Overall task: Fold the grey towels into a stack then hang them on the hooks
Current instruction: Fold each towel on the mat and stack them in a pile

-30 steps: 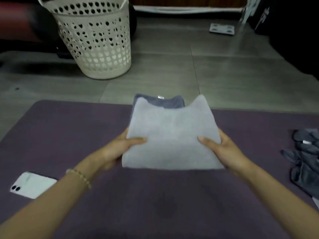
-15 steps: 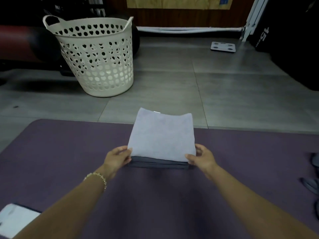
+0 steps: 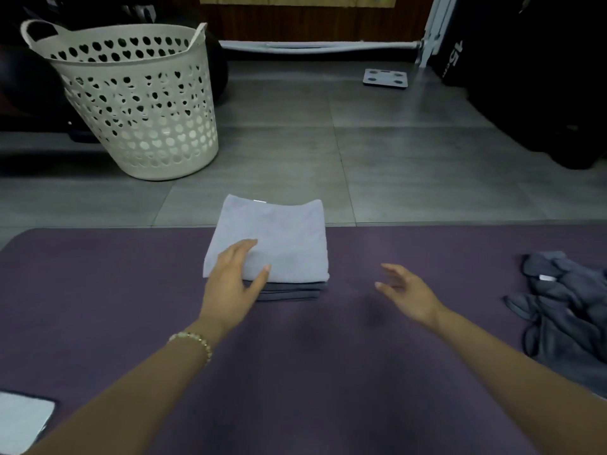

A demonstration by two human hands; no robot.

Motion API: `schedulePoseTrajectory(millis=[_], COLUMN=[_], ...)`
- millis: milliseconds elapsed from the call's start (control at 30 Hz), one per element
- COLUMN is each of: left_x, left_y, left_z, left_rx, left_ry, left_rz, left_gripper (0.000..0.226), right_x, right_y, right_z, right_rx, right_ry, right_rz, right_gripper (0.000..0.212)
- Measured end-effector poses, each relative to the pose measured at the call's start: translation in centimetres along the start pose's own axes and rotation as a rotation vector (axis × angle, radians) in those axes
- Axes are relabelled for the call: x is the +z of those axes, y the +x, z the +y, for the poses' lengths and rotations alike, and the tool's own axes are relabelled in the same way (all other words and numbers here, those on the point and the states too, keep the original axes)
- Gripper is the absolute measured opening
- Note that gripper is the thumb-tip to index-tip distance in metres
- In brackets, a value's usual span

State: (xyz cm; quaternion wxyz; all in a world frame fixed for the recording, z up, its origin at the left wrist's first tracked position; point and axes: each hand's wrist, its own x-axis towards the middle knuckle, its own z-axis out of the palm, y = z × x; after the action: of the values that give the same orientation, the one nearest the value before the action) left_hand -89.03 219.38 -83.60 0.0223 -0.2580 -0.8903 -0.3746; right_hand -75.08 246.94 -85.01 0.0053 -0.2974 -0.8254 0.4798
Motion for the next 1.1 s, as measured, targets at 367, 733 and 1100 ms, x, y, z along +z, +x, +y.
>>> schedulePoseTrajectory(millis=[367, 733, 1100], left_x=[15.9, 30.3, 34.5], left_y=[-3.2, -8.7, -9.8], left_z=[15.8, 23.5, 22.5], left_rx=[0.151, 0.161, 0.148], left_ry=[0.165, 0.114, 0.318], left_rz=[-0.657, -0.857, -1.032], left_gripper=[0.07, 0.063, 0.067], right_x=[-21.0, -26.5, -29.2], right_y=[-11.9, -15.7, -11.5], right_z=[13.1, 24.5, 33.3], right_rx=[0.277, 0.429, 0.451], right_ry=[-0.436, -0.232, 0.432], right_rz=[0.113, 0.39, 0.711], right_gripper=[0.057, 0.075, 0.135])
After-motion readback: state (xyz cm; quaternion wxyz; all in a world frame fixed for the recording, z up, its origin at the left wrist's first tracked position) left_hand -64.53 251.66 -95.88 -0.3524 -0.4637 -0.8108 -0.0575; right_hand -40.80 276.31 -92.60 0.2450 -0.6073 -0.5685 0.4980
